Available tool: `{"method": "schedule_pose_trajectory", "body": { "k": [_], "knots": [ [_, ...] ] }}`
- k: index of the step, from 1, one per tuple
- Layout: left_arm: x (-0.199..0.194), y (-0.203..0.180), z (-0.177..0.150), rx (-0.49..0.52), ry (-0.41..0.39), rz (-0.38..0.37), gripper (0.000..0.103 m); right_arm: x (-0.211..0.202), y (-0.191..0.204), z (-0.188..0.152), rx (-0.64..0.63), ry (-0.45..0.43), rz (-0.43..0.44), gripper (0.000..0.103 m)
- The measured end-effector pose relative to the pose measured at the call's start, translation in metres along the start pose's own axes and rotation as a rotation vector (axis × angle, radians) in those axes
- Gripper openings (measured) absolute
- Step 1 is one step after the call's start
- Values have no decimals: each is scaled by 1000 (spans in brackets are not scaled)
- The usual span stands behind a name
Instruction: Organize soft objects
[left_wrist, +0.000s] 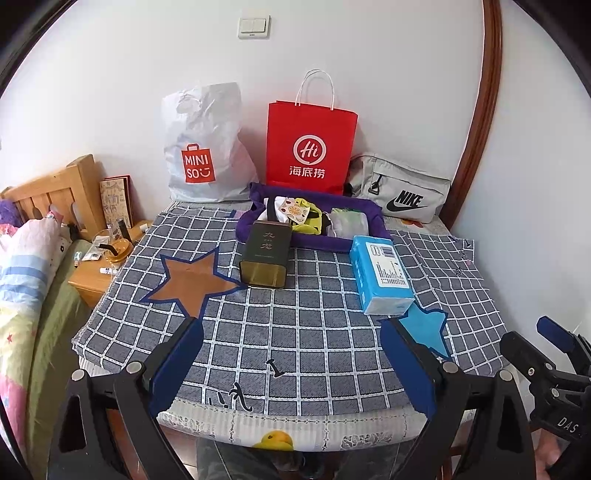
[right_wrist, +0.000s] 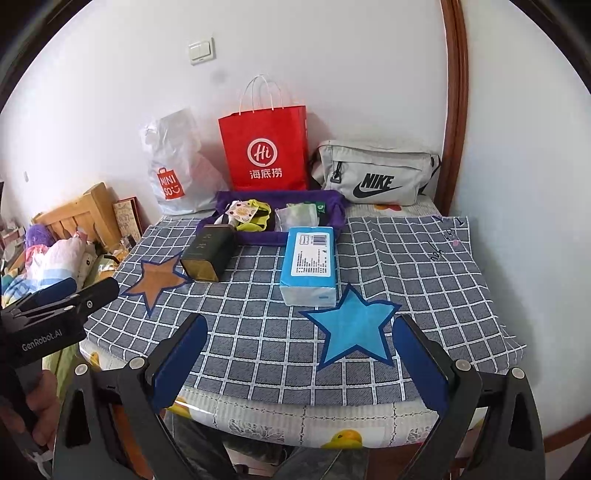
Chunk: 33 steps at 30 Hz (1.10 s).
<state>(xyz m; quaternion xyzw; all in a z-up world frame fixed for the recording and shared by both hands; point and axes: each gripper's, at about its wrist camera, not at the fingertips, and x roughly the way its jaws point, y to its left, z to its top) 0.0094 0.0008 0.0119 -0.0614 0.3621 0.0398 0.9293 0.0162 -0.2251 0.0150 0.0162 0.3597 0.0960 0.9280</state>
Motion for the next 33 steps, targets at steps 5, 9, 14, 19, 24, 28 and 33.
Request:
{"method": "schedule_pose_trajectory", "body": {
  "k": [5, 9, 14, 19, 24, 28, 33],
  "knots": [
    [-1, 0, 0, -3, -4, 6, 97, -1, 2, 0, -5, -3, 6, 99],
    [-1, 1, 0, -3, -5, 6, 97, -1, 3, -1, -4, -1, 7, 99],
    [-2, 2, 0, -6, -6, 8, 97, -2, 4, -1, -4, -2, 10, 99],
    [-3, 3, 0, -8, -6, 8, 97, -2, 5, -1, -4, -3, 16, 99],
    [-2, 3, -1, -6, -4, 8, 97, -3, 6, -1, -7, -3, 19, 99],
    [-2, 3, -1, -6, -2, 7, 97, -3, 7, -2, -4, -3, 19, 99],
    [-2, 3, -1, -5, -2, 7, 97, -3, 6, -2, -5, -3, 20, 99]
  ]
}}
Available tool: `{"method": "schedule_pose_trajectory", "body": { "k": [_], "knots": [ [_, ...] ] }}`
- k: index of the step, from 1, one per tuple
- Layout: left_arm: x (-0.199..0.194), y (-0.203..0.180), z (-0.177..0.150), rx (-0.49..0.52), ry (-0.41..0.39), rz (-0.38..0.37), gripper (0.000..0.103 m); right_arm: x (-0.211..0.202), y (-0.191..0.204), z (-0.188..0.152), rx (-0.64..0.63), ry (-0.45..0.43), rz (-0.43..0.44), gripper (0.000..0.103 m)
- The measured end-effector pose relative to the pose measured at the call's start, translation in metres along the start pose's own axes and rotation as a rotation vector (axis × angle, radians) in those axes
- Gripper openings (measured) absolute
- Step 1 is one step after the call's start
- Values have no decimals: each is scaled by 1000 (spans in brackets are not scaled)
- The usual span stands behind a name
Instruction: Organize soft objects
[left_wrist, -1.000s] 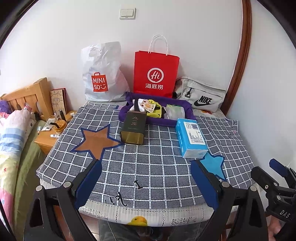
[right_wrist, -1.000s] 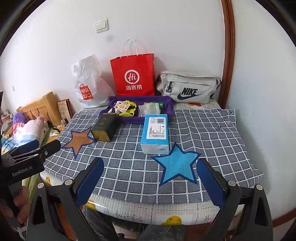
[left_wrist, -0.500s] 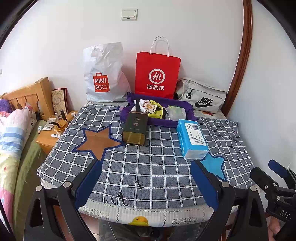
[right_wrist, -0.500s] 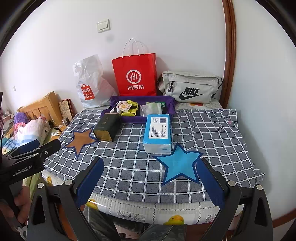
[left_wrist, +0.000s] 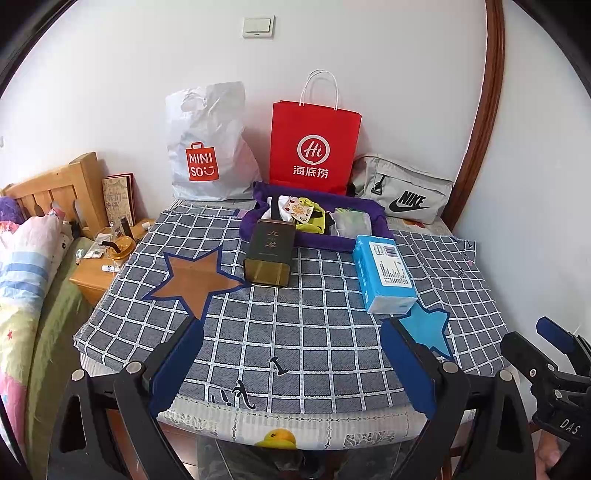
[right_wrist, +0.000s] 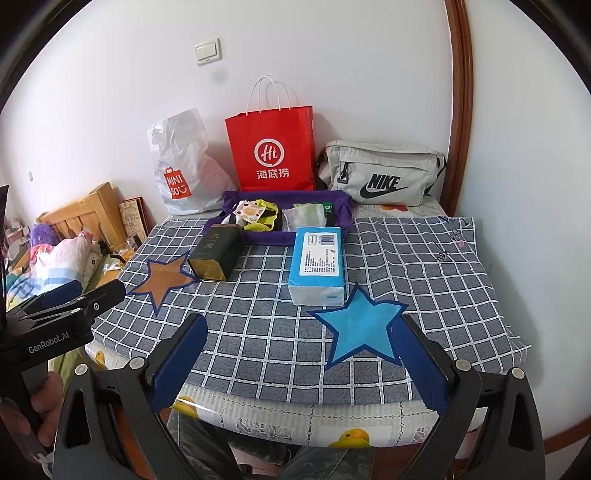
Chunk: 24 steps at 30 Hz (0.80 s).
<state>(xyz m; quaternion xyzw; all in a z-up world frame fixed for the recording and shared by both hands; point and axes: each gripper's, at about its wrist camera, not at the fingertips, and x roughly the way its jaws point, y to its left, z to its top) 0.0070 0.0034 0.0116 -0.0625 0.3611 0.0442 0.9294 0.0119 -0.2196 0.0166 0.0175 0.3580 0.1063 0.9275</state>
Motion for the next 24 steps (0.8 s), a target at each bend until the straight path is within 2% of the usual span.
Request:
{"method": "schedule_pose_trajectory", "body": {
  "k": [24],
  "knots": [
    [0, 1, -1, 0, -4, 2, 97, -2, 2, 0, -5, -8, 1, 99]
  ]
}}
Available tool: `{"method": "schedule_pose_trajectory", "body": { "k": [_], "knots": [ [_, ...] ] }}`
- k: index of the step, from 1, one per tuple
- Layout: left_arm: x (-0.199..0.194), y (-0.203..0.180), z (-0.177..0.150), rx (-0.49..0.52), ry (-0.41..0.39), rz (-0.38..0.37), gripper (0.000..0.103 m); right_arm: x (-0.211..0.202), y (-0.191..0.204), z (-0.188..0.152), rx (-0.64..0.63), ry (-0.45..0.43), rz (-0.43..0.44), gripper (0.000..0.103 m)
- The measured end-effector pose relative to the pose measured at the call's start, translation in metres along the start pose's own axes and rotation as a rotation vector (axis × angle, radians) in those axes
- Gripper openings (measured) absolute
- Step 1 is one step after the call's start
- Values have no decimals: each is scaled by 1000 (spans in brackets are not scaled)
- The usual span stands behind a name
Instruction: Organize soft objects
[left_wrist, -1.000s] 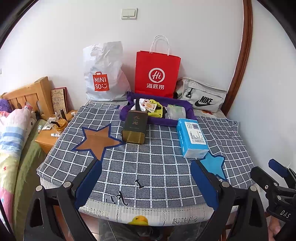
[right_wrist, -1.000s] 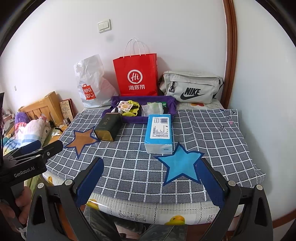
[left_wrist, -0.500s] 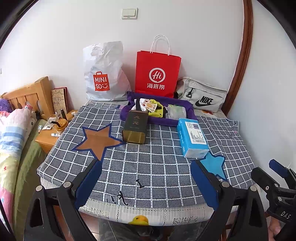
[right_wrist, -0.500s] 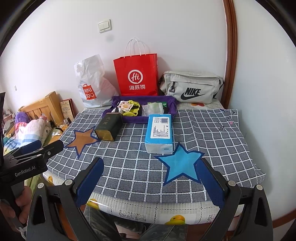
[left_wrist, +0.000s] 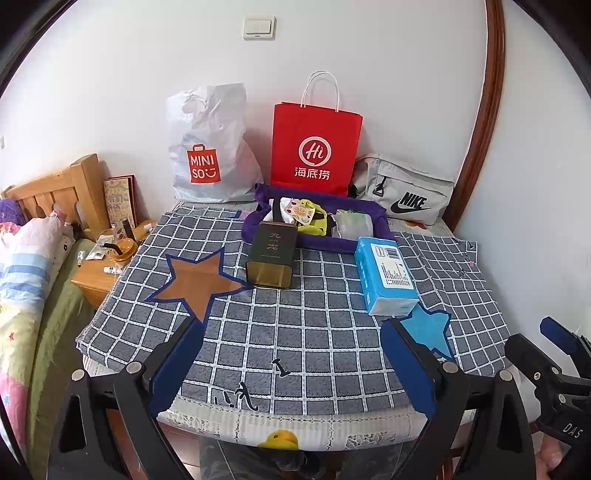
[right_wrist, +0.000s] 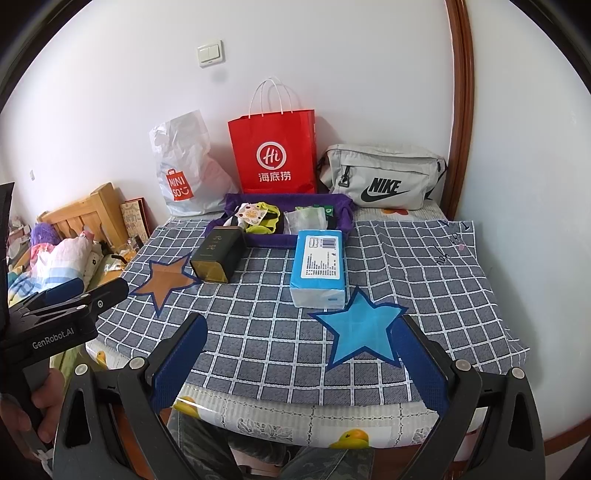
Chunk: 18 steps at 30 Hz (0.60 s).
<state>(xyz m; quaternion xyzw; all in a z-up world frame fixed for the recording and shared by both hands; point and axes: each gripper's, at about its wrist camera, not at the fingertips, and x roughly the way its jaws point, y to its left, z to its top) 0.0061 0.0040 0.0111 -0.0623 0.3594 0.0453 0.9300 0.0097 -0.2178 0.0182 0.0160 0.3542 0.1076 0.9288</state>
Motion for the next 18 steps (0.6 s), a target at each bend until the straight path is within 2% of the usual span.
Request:
{"method": "schedule_pose_trajectory", "body": {
  "k": [18],
  "knots": [
    [3, 4, 4, 6, -3, 19, 97, -3, 1, 2, -8, -10, 3, 99]
  ]
}}
